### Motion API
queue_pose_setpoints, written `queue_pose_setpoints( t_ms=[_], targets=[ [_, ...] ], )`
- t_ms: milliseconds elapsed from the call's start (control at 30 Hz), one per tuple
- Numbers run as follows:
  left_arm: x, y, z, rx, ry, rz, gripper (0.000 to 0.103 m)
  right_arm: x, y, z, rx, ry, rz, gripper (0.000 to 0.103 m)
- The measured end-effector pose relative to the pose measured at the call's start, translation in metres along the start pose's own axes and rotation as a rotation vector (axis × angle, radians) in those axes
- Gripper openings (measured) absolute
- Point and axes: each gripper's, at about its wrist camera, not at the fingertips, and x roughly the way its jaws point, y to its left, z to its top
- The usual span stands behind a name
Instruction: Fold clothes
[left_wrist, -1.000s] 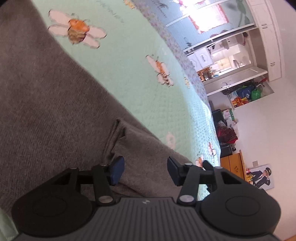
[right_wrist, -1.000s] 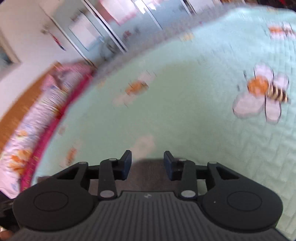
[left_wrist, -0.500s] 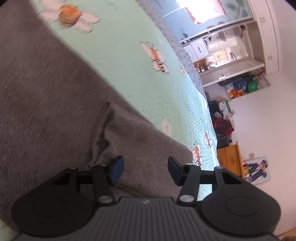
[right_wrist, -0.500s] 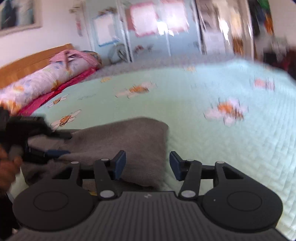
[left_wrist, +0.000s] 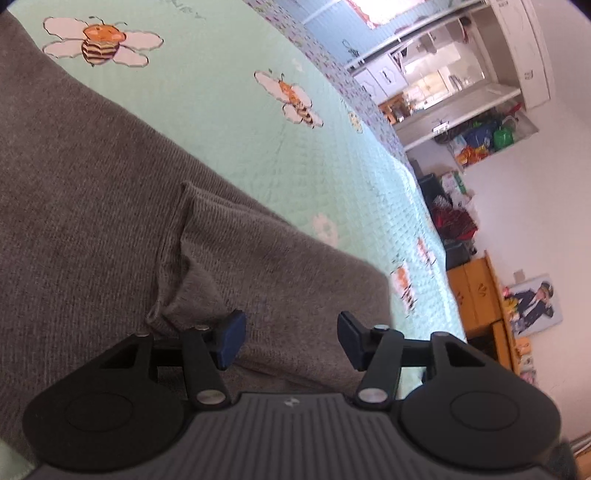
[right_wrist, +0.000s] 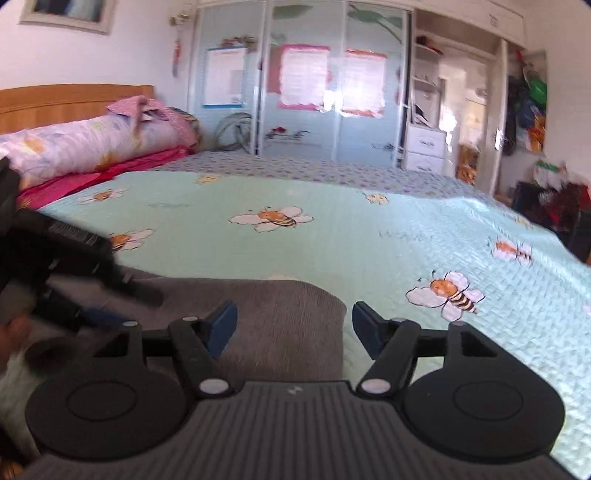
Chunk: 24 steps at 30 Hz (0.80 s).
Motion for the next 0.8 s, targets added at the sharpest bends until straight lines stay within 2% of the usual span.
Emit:
queue_pose_setpoints(
  t_ms=[67,100,167,233,267,367,467,633,700,767,800],
  targets=[
    [0.001,0.001,-0.001,0.005,0.003,0.006,0.056,0.030,0.004,-0.015,-0.027,0.157,0.000,0.070],
    [0.002,0.002,-0.002,0.007,0.004,0.009,0.056,0.034,0.003,-0.024,-0.023,0.193,0.005,0.070],
    [-0.008,-0.003,-0.003,0.037,-0.018,0.014,0.057,0.019,-0.001,-0.029,0.011,0.153,0.009,0.071],
    [-0.018,-0.010,-0.005,0.096,-0.051,0.009,0.058,0.003,-0.002,-0.020,0.018,0.120,-0.011,0.071],
    [-0.020,-0.013,-0.006,0.126,-0.063,0.019,0.060,-0.004,0.000,-0.013,0.008,0.073,-0.013,0.071],
    [-0.009,-0.011,-0.010,0.151,-0.027,0.072,0.061,-0.001,0.013,0.014,-0.036,-0.008,0.011,0.071],
    [-0.003,0.000,-0.016,0.137,-0.020,0.074,0.060,0.034,0.023,0.035,-0.023,0.024,0.062,0.071],
    [-0.012,-0.002,-0.016,0.152,-0.014,0.084,0.060,0.095,0.008,0.032,0.094,0.302,0.128,0.073],
    [-0.011,0.003,-0.017,0.147,-0.012,0.082,0.060,0.086,0.004,0.050,0.145,0.282,0.135,0.073],
    [-0.009,0.005,-0.017,0.132,-0.018,0.079,0.060,0.077,0.006,0.065,0.149,0.212,0.156,0.074],
    [-0.011,0.003,-0.016,0.124,-0.020,0.076,0.060,0.075,0.012,0.066,0.122,0.189,0.160,0.079]
  ],
)
